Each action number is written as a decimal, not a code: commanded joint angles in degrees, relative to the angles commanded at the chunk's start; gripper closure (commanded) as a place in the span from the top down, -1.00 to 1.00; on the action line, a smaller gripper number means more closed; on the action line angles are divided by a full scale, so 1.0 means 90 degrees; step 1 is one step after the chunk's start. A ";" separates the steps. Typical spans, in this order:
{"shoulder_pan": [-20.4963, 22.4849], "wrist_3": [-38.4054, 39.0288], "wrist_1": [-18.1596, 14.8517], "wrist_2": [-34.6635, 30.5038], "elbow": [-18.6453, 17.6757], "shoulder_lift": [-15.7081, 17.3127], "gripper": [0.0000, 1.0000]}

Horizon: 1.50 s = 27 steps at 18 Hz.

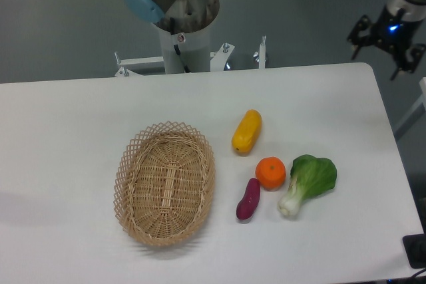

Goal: Pick up the mango from the table
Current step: 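Move the gripper down over the yellow mango, then lower the open gripper around the yellow mango and close it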

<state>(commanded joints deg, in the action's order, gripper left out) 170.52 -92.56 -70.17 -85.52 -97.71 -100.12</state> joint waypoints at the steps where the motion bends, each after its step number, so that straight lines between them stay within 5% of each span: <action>1: -0.0107 0.0185 0.0293 0.0000 -0.0303 0.0136 1.00; 4: -0.0429 0.1014 0.0861 0.0000 -0.0959 0.0342 1.00; 7: -0.0781 0.1960 0.0940 0.0000 -0.1340 0.0411 1.00; 10: -0.1327 0.2881 0.1544 -0.0019 -0.1672 0.0343 1.00; 14: -0.1680 0.3126 0.1760 -0.0020 -0.2102 0.0411 1.00; 19: -0.2256 0.3117 0.2619 -0.0127 -0.2386 0.0109 1.00; 27: -0.2559 0.3058 0.2698 -0.0156 -0.2376 -0.0136 1.00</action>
<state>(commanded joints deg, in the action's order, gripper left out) 147.48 -65.04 -45.88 -86.92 -119.09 -101.34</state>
